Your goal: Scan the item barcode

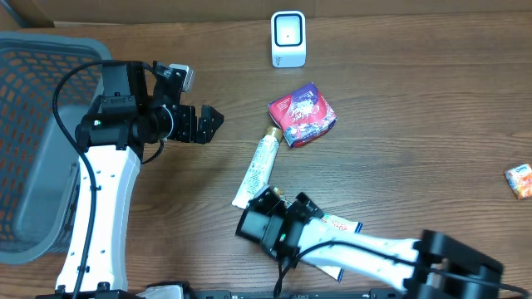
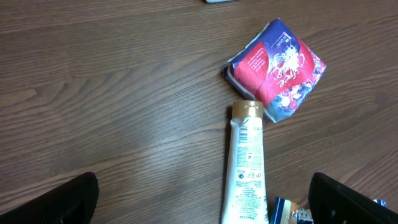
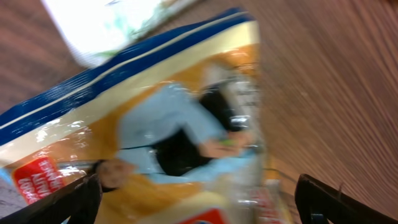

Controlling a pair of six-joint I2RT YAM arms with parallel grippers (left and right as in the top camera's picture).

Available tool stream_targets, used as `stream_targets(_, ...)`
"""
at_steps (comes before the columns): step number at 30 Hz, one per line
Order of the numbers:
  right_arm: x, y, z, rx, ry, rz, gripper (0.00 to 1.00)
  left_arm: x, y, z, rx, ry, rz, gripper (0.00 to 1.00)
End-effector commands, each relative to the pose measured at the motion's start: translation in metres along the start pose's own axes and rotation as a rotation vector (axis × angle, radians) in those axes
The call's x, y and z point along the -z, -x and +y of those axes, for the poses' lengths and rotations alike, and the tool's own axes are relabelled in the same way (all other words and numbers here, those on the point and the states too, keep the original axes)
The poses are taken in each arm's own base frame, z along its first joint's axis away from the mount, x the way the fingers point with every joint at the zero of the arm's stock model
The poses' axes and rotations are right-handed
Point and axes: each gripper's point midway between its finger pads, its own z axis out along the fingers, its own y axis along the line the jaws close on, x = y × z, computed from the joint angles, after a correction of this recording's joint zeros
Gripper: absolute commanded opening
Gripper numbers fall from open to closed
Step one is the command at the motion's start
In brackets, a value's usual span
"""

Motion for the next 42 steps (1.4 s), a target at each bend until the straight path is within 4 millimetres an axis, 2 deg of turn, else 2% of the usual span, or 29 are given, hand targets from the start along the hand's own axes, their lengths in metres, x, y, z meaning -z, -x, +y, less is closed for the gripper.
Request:
stream_targets(1,0.028,0.019,-0.009,-0.115,0.166,-0.039,1.0,0.003,0.001,0.002,0.008,0.008,-0.01,1.0)
stream_targets(4,0.053,0.028,-0.005,-0.172,0.4,-0.051,1.0,0.003,0.002,0.002,0.008,0.008,-0.011,1.0)
stream_targets(5,0.071,0.035,0.0,-0.173,0.535,-0.077,1.0,0.003,0.002,0.002,0.008,0.008,-0.011,1.0)
stream_targets(6,0.084,0.041,0.001,-0.181,0.61,-0.107,0.95,0.003,0.002,0.002,0.008,0.008,-0.011,1.0)
stream_targets(7,0.096,0.051,-0.001,-0.201,0.668,-0.152,0.8,0.003,0.002,0.002,0.007,0.008,-0.011,1.0)
stream_targets(8,0.104,0.059,-0.004,-0.212,0.707,-0.192,0.57,0.004,0.002,0.002,0.007,0.008,-0.012,1.0)
stream_targets(9,0.113,0.071,-0.008,-0.225,0.744,-0.245,0.27,0.004,0.002,0.002,0.007,0.008,-0.013,1.0)
stream_targets(10,0.119,0.081,-0.012,-0.239,0.772,-0.289,0.13,0.004,0.002,0.002,0.007,0.008,-0.013,1.0)
stream_targets(11,0.125,0.093,-0.016,-0.26,0.805,-0.335,0.04,0.004,0.002,0.002,0.007,0.008,-0.013,1.0)
stream_targets(13,0.131,0.114,-0.024,-0.332,0.874,-0.391,0.04,0.004,0.002,0.002,0.007,0.009,-0.013,1.0)
stream_targets(15,0.128,0.129,-0.027,-0.361,0.92,-0.424,0.04,0.004,0.002,0.006,0.007,0.034,-0.013,1.0)
stream_targets(18,0.1,0.145,-0.028,-0.403,0.922,-0.418,0.04,0.004,0.002,0.012,0.015,0.069,-0.009,1.0)
stream_targets(24,0.048,0.17,-0.017,-0.416,0.918,-0.425,0.04,0.004,0.001,0.015,0.025,0.087,-0.006,1.0)
stream_targets(28,0.014,0.184,-0.033,-0.481,0.822,-0.429,0.04,0.004,-0.001,0.015,0.028,0.086,0.0,1.0)
stream_targets(32,0.003,0.201,-0.054,-0.555,0.816,-0.467,0.04,0.004,-0.002,0.016,0.03,0.09,0.006,1.0)
stream_targets(35,-0.008,0.209,-0.079,-0.638,0.759,-0.501,0.04,0.004,-0.003,0.019,0.033,0.108,0.01,1.0)
stream_targets(38,-0.028,0.208,-0.102,-0.714,0.666,-0.503,0.04,0.005,-0.004,0.019,0.035,0.11,0.016,1.0)
stream_targets(42,-0.049,0.201,-0.099,-0.75,0.665,-0.454,0.04,0.005,-0.005,0.019,0.036,0.11,0.018,1.0)
